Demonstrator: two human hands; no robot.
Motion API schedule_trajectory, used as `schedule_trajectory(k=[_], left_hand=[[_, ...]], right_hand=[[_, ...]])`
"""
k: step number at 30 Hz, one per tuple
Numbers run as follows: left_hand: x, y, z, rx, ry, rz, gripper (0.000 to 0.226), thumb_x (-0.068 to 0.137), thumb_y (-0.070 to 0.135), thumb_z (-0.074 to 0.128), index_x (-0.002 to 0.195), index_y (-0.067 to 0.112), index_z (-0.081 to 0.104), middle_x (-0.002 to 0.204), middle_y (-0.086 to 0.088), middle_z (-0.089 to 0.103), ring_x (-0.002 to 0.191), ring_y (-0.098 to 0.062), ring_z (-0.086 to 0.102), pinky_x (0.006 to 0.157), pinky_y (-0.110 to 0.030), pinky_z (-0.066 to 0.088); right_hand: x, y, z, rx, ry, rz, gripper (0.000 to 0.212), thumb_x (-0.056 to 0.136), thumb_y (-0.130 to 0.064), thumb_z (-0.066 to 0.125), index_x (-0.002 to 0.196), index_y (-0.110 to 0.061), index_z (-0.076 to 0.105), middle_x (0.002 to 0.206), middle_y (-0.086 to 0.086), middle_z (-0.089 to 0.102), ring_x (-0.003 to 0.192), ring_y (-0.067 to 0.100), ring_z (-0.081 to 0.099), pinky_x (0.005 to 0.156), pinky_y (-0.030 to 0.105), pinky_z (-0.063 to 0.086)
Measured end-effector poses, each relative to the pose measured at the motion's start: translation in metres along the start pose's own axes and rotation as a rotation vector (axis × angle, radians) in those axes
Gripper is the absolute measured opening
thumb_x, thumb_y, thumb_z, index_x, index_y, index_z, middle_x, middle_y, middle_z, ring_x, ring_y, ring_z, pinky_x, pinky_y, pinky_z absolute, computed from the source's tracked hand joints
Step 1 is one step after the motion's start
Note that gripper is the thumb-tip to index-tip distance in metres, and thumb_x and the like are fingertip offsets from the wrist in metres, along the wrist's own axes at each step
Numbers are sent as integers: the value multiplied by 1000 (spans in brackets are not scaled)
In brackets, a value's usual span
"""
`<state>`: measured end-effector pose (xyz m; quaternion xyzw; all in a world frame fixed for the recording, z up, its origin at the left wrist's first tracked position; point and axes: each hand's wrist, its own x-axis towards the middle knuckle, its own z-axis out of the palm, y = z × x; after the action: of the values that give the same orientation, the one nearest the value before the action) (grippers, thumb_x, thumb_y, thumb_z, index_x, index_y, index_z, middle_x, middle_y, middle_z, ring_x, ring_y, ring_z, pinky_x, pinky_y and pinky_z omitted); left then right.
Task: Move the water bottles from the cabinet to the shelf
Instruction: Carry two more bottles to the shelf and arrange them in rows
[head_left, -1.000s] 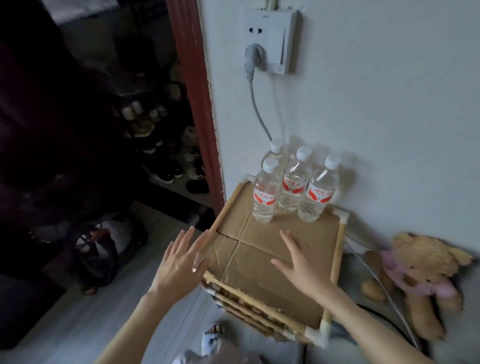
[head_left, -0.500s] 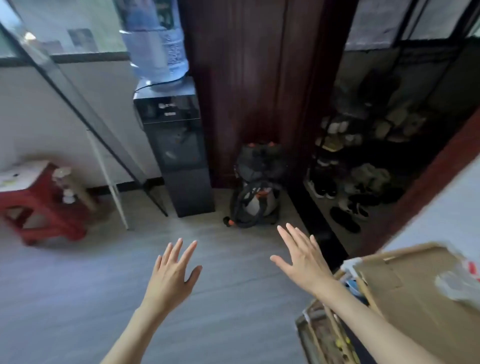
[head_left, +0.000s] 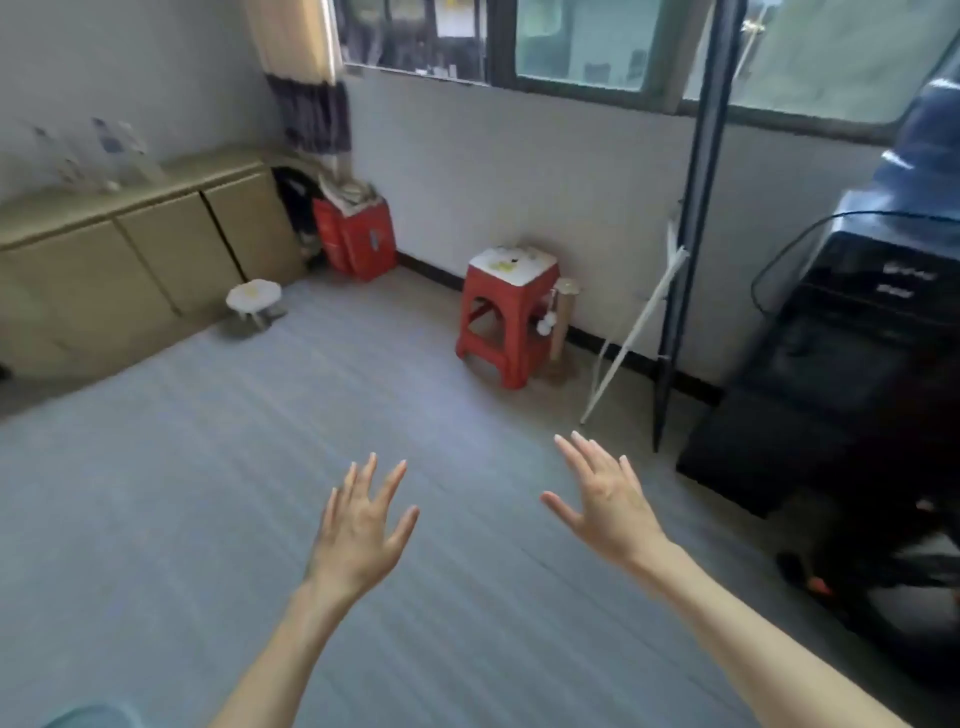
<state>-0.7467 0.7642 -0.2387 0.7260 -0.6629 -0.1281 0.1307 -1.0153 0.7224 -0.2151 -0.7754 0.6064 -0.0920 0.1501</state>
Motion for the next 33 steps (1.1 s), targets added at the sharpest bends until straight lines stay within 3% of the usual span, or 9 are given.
schedule_trajectory(k=[7, 12, 21, 33], left_hand=[[20, -112, -27, -2, 75, -308, 88, 64, 69, 6, 143, 32, 23, 155, -8, 15, 143, -26, 11, 115, -38, 15], [82, -168, -50, -3, 147, -443, 90, 63, 69, 4, 143, 32, 21, 156, -6, 13, 144, -25, 8, 115, -37, 13], [229, -244, -133, 59, 336, -524, 82, 70, 66, 7, 143, 33, 21, 156, -1, 10, 144, -20, 2, 116, -37, 6], [413, -402, -162, -18, 361, -641, 82, 69, 67, 6, 143, 35, 19, 157, 3, 6, 144, -17, -3, 115, -35, 3]], right_hand=[[137, -109, 52, -9, -104, -250, 69, 89, -53, 44, 146, -26, 15, 156, 1, 16, 144, 20, 13, 116, 43, 9], [241, -168, 76, -3, -145, -419, 70, 89, -55, 42, 147, -25, 15, 156, 2, 16, 144, 22, 13, 115, 45, 8], [448, -264, 64, 28, -101, -607, 71, 89, -56, 40, 147, -24, 15, 156, 2, 17, 144, 22, 12, 116, 45, 9], [676, -412, 126, -11, -161, -738, 70, 90, -56, 38, 147, -26, 11, 157, 0, 13, 145, 20, 7, 117, 44, 6]])
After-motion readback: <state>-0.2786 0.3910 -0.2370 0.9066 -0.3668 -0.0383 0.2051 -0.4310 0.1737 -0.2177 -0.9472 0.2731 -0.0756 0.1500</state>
